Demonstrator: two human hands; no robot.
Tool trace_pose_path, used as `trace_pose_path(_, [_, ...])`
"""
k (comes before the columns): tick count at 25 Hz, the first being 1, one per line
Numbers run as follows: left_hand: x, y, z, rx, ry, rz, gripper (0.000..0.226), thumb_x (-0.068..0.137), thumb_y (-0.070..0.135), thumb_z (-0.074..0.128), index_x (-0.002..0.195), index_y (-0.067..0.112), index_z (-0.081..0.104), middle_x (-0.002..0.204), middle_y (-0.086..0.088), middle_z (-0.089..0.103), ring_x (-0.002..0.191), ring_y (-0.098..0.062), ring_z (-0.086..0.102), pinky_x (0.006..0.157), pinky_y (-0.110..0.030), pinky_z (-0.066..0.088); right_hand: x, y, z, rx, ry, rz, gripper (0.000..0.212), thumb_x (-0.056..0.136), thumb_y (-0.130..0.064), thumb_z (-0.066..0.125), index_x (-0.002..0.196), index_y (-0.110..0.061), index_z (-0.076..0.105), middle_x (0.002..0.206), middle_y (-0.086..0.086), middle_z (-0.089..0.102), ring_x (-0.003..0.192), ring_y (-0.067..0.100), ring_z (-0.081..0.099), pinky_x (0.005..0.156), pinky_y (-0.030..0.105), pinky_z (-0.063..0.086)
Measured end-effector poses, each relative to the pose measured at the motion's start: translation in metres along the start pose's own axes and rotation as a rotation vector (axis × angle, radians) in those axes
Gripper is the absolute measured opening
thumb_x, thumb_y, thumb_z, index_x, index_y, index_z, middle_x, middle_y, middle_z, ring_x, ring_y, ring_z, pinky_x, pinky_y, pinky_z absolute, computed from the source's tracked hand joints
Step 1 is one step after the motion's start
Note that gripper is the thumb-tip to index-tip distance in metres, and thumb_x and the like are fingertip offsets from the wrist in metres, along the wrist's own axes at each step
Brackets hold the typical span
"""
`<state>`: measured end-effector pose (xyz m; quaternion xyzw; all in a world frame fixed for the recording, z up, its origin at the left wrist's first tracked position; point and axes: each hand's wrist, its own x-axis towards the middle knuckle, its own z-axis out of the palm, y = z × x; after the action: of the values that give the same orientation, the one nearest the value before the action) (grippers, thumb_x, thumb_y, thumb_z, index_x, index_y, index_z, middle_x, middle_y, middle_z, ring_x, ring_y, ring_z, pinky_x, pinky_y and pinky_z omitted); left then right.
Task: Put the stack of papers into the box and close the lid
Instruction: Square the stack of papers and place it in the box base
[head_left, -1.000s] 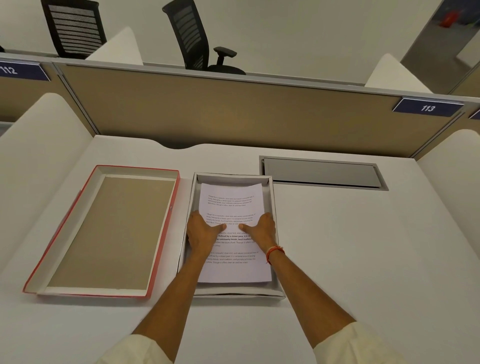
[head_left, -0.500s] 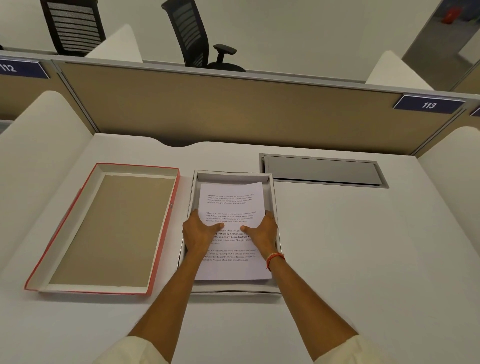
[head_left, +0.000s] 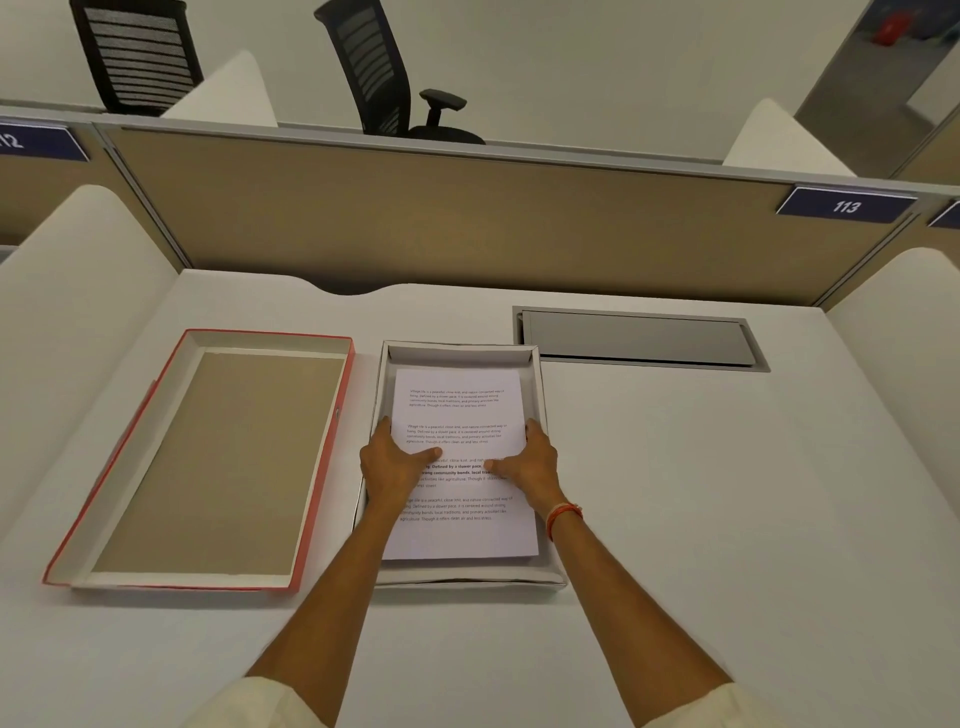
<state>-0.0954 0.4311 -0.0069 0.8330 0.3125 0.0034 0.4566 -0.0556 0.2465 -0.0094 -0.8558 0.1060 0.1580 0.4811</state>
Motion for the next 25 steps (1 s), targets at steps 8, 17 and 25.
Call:
trace_pose_path(8, [-0.001,-0.001,-0.008,-0.044,-0.041,-0.024,0.067,0.067,0.031,0.088,0.119,0.006,0.054,0.125,-0.014,0.065,0.107,-0.034,0.066,0.094,-0.049,0.055,-0.001,0.001,-0.003,0.080,-0.014,0.035,0.061,0.072,-0.015,0.086,0.119,-0.014,0.047,0.124,0.008,0.059,0.100,0.018,0.059,0.083,0.030,0.054])
trace_pose_path(17, [-0.005,0.005,-0.012,-0.044,-0.068,-0.051,0.072,0.067,0.030,0.089,0.124,0.006,0.052,0.128,-0.015,0.063,0.111,-0.034,0.064,0.097,-0.051,0.053,-0.003,0.001,-0.003,0.084,-0.019,0.028,0.062,0.072,-0.013,0.086,0.121,-0.010,0.049,0.126,0.011,0.060,0.111,0.028,0.062,0.090,0.037,0.055])
trace_pose_path(25, [-0.041,0.035,-0.020,-0.184,-0.075,-0.008,0.068,0.075,0.020,0.083,0.134,0.004,0.053,0.133,-0.011,0.062,0.120,-0.028,0.061,0.097,-0.038,0.049,0.008,-0.024,-0.007,-0.028,0.038,-0.248,0.070,0.082,-0.018,0.077,0.141,-0.013,0.040,0.139,0.007,0.055,0.126,0.024,0.055,0.094,0.023,0.046])
